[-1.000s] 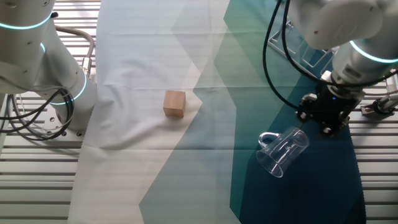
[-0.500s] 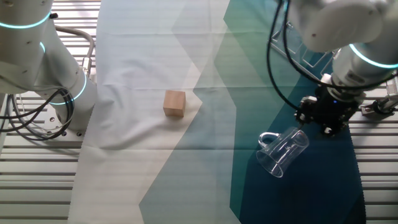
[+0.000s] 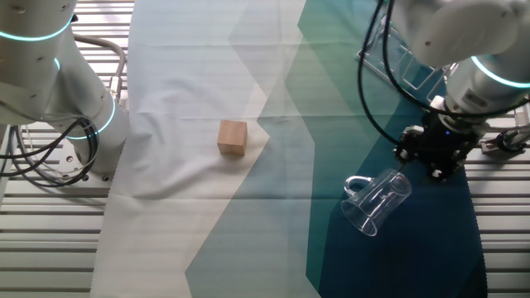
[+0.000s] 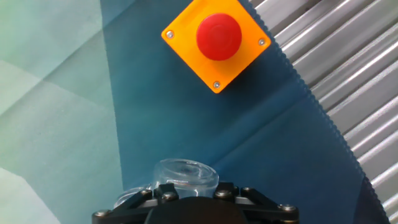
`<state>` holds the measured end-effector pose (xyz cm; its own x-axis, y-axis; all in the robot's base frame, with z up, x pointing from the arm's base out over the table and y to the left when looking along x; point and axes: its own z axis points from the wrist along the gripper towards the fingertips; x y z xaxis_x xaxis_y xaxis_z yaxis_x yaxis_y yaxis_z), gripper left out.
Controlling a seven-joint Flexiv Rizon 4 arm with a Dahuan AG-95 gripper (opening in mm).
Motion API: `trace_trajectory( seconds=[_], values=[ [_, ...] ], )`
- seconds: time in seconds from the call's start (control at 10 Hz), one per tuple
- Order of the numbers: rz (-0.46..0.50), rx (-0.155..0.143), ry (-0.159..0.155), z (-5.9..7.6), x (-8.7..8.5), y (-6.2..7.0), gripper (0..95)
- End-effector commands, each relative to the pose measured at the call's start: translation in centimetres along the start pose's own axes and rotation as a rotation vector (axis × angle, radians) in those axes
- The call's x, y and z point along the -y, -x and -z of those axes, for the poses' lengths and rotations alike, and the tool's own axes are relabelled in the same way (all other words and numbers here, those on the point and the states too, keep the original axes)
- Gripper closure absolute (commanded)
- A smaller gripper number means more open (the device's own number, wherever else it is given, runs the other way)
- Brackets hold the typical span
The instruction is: Put the cup on the cup rack
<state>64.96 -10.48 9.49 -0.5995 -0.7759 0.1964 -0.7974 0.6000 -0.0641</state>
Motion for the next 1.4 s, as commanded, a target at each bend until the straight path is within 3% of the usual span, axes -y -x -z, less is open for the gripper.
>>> trace_trajectory(
  seconds=[0.1, 0.3, 0.6, 0.7, 1.1, 1.2, 1.4],
  values=[
    [-0.006, -0.004, 0.017, 0.0, 0.1, 0.1, 57.0],
    [-0.052, -0.012, 0.032, 0.4, -0.8, 0.4, 57.0],
    [-0.11, -0.026, 0.008, 0.1, -4.1, 0.5, 57.0],
    [-0.118, -0.025, 0.007, 0.1, -4.3, 0.4, 57.0],
    [-0.142, -0.021, -0.007, 0.3, -6.1, -0.7, 57.0],
    [-0.154, -0.002, -0.023, -0.3, -6.4, -1.3, 57.0],
    [-0.161, 0.005, -0.033, -1.0, -6.9, -1.7, 57.0]
  ],
)
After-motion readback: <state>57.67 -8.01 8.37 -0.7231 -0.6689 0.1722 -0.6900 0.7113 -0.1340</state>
